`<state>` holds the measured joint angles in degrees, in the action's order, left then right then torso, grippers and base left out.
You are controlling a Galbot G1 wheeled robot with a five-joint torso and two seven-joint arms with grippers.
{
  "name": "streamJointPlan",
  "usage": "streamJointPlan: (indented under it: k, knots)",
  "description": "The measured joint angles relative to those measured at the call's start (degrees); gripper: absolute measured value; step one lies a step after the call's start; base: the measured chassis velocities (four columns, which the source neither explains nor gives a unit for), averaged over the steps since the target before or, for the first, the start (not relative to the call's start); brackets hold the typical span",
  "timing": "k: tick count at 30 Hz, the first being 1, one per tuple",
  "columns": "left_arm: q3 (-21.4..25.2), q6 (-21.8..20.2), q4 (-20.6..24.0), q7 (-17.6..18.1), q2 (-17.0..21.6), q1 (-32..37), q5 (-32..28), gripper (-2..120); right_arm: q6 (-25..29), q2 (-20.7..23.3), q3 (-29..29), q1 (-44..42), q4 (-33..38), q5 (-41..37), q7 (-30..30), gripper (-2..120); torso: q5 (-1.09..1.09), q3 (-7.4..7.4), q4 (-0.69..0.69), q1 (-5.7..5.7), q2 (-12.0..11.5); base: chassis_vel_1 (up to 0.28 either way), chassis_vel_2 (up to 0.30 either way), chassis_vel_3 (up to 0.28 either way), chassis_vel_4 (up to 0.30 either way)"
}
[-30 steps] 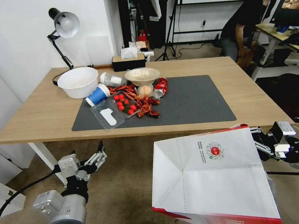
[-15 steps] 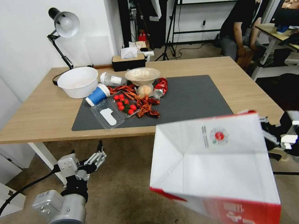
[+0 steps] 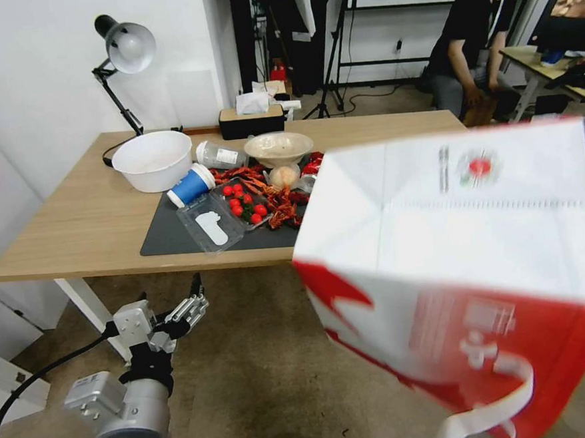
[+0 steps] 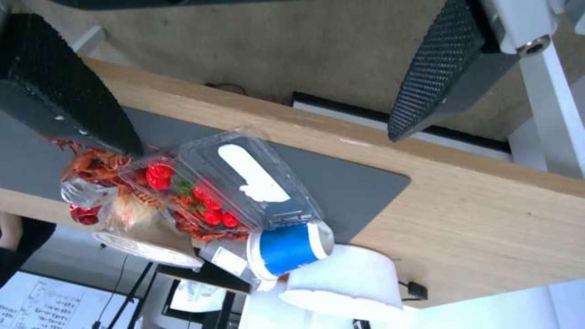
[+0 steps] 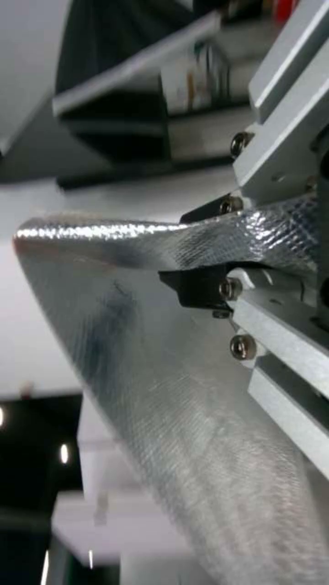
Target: Pick up the food delivery bag from the floor and place it on the table.
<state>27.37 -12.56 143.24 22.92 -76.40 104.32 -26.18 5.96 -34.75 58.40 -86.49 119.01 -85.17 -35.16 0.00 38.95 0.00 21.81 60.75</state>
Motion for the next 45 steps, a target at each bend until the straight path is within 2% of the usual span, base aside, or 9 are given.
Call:
streamJointPlan:
  k: [5, 10, 20, 21, 25, 27, 28, 32, 45]
  knots:
    - [0.36, 0.34, 0.00, 0.10, -0.03, 0.19, 0.42, 100, 0.23, 1.56, -1.72, 2.94, 0.80, 0.18, 11.94, 0, 0.00, -0.01, 0.01, -0.01, -0.01, 0.000, 0.000, 0.000, 0.000]
    - [0.61, 0.36, 0.00, 0.15, 0.05, 0.29, 0.42, 100, -0.30, 2.55, -2.74, 4.65, 0.84, 0.23, 16.98, 0, 0.02, -0.01, 0.00, -0.01, -0.02, 0.000, 0.000, 0.000, 0.000]
    - [0.79, 0.37, 0.00, 0.19, 0.11, 0.37, 0.41, 100, -1.76, 4.11, -3.82, 6.59, 0.55, -0.09, 22.81, 0, 0.00, -0.01, 0.01, -0.01, -0.02, 0.000, 0.000, 0.000, 0.000]
    - [0.82, 0.39, 0.00, 0.23, 0.08, 0.37, 0.41, 100, -2.96, 5.31, -4.51, 7.64, 0.06, -0.66, 25.76, 0, 0.04, -0.02, -0.02, -0.02, -0.02, 0.000, 0.000, 0.000, 0.000]
    - [0.79, 0.42, 0.00, 0.25, -0.17, 0.28, 0.42, 100, -4.79, 7.62, -5.54, 9.24, -1.24, -1.46, 30.64, 0, 0.00, -0.02, 0.00, -0.02, -0.03, 0.000, 0.000, 0.000, 0.000]
    - [0.52, 0.45, 0.00, 0.25, -0.34, 0.25, 0.54, 100, -6.41, 9.42, -6.39, 11.05, -2.56, -2.38, 35.79, 0, 0.00, -0.02, 0.00, -0.02, -0.04, 0.000, 0.000, 0.000, 0.000]
    - [0.52, 0.45, 0.00, 0.25, -0.34, 0.25, 0.54, 100, -6.41, 9.42, -6.39, 11.05, -2.56, -2.38, 35.79, 0, 0.00, -0.02, 0.00, -0.02, -0.04, 0.000, 0.000, 0.000, 0.000]
    - [0.37, 0.53, 0.00, 0.24, -0.27, 0.07, 0.66, 100, -10.09, 11.33, -6.79, 13.24, -4.85, -3.91, 43.18, 0, 0.01, -0.03, -0.01, -0.03, -0.04, 0.000, 0.000, 0.000, 0.000]
    - [0.51, 0.75, 0.00, 0.21, 0.23, -0.20, 0.51, 100, -14.81, 13.72, -12.00, 19.55, -9.27, -4.88, 47.84, 0, 0.00, -0.04, -0.01, -0.03, -0.05, 0.000, 0.000, 0.000, 0.000]
